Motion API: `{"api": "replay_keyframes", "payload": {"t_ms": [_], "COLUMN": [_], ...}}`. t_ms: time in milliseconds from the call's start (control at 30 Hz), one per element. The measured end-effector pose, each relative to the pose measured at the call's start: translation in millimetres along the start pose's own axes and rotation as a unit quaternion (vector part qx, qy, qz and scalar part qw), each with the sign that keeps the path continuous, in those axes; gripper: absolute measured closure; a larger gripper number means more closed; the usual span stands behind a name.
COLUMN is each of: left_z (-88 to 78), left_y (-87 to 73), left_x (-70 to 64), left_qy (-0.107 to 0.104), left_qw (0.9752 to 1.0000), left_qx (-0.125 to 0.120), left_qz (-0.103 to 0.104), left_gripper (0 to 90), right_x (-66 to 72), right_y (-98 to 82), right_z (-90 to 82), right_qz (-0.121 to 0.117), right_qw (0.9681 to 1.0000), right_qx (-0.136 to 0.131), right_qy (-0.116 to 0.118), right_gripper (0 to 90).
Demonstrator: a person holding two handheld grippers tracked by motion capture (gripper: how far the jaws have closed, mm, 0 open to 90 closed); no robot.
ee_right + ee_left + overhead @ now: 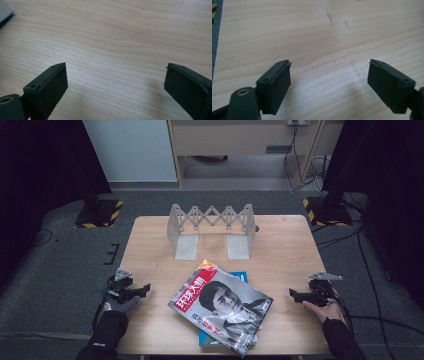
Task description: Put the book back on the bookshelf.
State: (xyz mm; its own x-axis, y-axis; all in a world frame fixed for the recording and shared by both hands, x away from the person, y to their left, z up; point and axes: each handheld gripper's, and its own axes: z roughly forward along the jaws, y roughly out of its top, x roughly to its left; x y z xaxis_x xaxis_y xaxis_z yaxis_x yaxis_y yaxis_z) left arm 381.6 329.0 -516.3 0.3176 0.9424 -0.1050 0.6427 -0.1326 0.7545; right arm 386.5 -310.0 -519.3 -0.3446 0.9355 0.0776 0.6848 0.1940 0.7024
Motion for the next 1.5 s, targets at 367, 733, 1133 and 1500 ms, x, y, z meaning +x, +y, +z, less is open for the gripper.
{"api": "replay_keyframes", "payload": {"t_ms": [367, 733, 1133, 1500], "left_z": [-32.9, -47.8, -52.0, -46.1], "left_y": [7.8, 18.0, 17.3, 11.7], "left_x": [-9.1, -34.6, -70.9, -89.2], "left_qy": [-0.043, -0.073, -0.093, -0.107], "left_qw": [0.9952, 0.9911, 0.9904, 0.9909], "left_qx": [-0.07, -0.097, -0.096, -0.076], "left_qz": [-0.052, -0.055, -0.035, -0.03], "left_gripper": [24.9, 25.7, 26.2, 26.3], "right_x": [15.3, 33.2, 71.0, 104.6], "right_y": [31.1, 59.6, 77.3, 66.1], "right_z": [-27.4, -61.4, -67.3, -46.7], "right_qz": [-0.006, -0.002, -0.031, -0.058], "right_qw": [0.9988, 0.9938, 0.9913, 0.9913], "right_qx": [-0.044, -0.103, -0.11, -0.077], "right_qy": [0.019, 0.041, 0.065, 0.089], "right_gripper": [5.6, 6.1, 7.5, 8.8]}}
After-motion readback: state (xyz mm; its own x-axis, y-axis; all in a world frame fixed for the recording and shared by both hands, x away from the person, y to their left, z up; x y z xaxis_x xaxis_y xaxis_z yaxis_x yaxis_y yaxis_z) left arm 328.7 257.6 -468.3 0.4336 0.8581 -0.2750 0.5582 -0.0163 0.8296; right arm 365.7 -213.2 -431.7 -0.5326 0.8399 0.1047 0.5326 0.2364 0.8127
